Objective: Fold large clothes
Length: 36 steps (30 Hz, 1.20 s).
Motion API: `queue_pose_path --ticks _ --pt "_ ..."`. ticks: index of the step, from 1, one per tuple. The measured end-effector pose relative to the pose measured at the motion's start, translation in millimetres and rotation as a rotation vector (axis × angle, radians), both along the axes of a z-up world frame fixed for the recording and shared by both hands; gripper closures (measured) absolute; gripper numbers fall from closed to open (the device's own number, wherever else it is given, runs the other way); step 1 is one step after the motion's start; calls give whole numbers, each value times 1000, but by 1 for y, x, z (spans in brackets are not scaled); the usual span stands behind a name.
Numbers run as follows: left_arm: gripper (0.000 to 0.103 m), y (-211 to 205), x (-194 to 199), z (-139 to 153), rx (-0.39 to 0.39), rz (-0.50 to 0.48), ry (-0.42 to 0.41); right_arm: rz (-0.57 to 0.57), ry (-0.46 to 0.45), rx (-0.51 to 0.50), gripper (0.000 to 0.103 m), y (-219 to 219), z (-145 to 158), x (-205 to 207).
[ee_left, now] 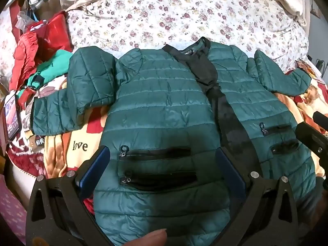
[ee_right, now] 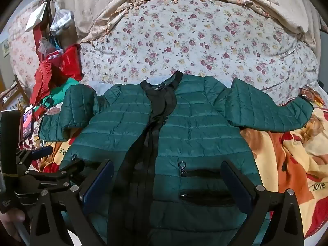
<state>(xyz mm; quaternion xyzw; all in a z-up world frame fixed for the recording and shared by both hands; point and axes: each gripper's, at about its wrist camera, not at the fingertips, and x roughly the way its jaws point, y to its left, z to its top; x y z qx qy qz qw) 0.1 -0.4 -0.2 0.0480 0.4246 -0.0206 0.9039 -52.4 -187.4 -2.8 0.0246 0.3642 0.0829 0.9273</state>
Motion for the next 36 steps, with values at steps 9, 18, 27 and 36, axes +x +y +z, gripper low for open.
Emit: queue_pose_path --ticks 9,18,27,36 --pt "0 -4 1 4 -7 -2 -2 -3 2 0 0 -1 0 0" --pt "0 -10 1 6 -8 0 0 -25 7 -31 0 -1 3 2" --pt "0 0 0 0 -24 4 5 -151 19 -122 0 -5 3 3" --pt "0 -3 -1 -4 -12 1 15 -204 10 -158 0 -10 5 1"
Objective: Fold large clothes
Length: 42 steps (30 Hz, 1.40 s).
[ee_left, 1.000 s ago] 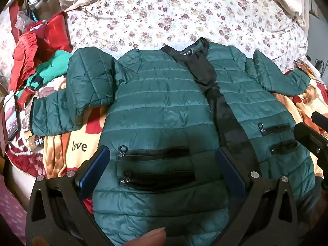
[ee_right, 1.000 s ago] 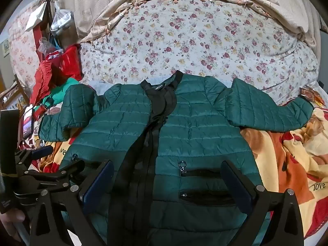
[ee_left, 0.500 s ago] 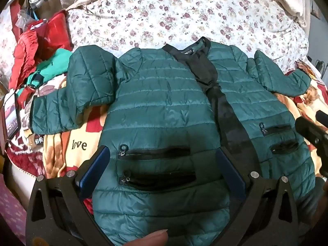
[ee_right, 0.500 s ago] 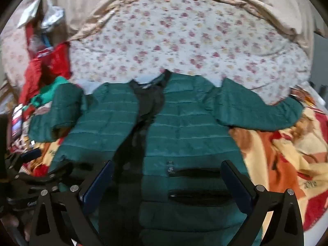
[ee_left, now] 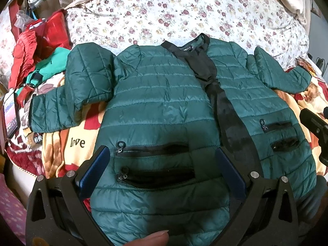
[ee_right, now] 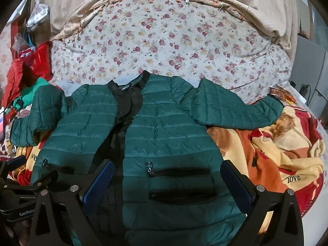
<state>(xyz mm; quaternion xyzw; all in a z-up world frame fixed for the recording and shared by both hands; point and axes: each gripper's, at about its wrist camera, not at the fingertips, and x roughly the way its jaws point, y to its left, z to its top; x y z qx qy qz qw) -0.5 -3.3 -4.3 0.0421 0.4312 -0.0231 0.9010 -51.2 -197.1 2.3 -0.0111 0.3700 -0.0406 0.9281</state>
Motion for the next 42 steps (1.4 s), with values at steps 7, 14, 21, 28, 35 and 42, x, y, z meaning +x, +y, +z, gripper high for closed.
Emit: queue_pose_path --ticks 7,14,21,28,35,42 --pt "0 0 0 -1 1 1 1 2 1 -8 0 -2 0 1" --pt "0 2 2 -4 1 7 4 15 9 1 0 -4 -3 3" --pt "0 32 13 3 -15 67 -28 102 -34 58 0 -29 -8 9" --pt "0 108 40 7 -2 263 -99 139 -85 25 0 -68 -31 18" --pt "0 210 74 -28 -62 548 -9 63 -7 178 0 -103 -90 24" --pt "0 222 129 -68 2 636 81 21 43 233 0 -112 -115 30"
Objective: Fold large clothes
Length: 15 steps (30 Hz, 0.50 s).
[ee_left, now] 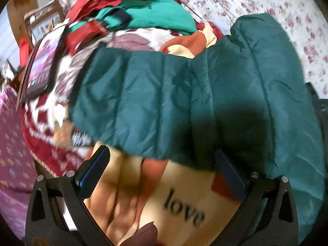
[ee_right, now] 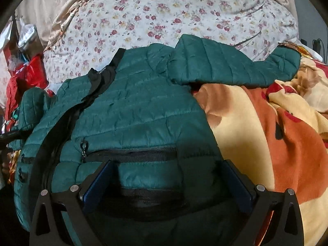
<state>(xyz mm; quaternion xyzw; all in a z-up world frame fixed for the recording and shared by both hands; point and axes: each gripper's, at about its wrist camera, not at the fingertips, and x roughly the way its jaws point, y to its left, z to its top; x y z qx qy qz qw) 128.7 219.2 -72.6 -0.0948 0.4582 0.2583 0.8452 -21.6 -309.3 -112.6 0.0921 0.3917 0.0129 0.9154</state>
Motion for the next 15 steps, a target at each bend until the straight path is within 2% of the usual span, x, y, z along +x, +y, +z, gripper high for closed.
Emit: queue_pose_path --ticks 3,5,7,11,13,15 --pt "0 10 15 -4 -1 44 2 1 -4 -20 0 2 -2 -1" --pt "0 27 21 -6 1 112 0 0 -5 -36 0 5 -3 0" --pt "0 43 16 -10 -33 180 -2 -1 -5 -48 0 7 -3 1" --pt "0 39 1 -15 -83 188 -1 -4 -10 -54 0 6 -5 1" --pt "0 27 -20 -13 -83 193 -8 -3 -10 -54 0 6 -5 1" --pt "0 27 -21 -17 -76 202 -6 -3 -11 -54 0 6 -5 1"
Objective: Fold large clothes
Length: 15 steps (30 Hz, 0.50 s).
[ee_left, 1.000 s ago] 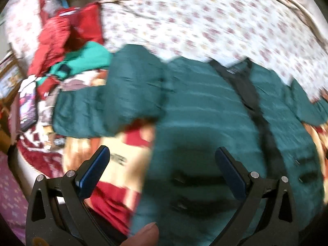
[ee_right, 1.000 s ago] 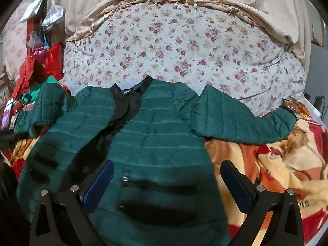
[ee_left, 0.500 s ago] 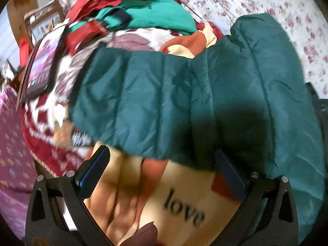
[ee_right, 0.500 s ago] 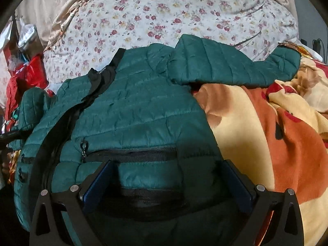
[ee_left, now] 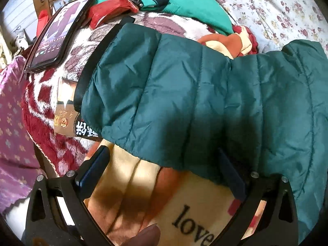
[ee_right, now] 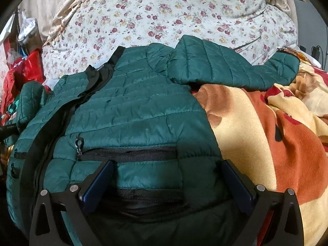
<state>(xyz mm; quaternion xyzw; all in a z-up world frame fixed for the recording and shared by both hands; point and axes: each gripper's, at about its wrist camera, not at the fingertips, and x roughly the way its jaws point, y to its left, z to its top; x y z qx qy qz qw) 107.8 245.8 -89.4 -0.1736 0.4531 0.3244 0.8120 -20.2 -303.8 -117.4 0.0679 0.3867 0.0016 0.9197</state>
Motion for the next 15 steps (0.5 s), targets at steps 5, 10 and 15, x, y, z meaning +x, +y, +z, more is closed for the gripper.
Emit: queue_pose_path --ticks 5,10,15 --pt "0 22 21 5 -29 41 -29 0 1 1 0 0 0 -1" --pt "0 25 18 18 45 54 -72 -1 0 0 0 1 0 -1" --pt "0 26 24 27 83 9 -111 0 0 0 0 0 -1 -1"
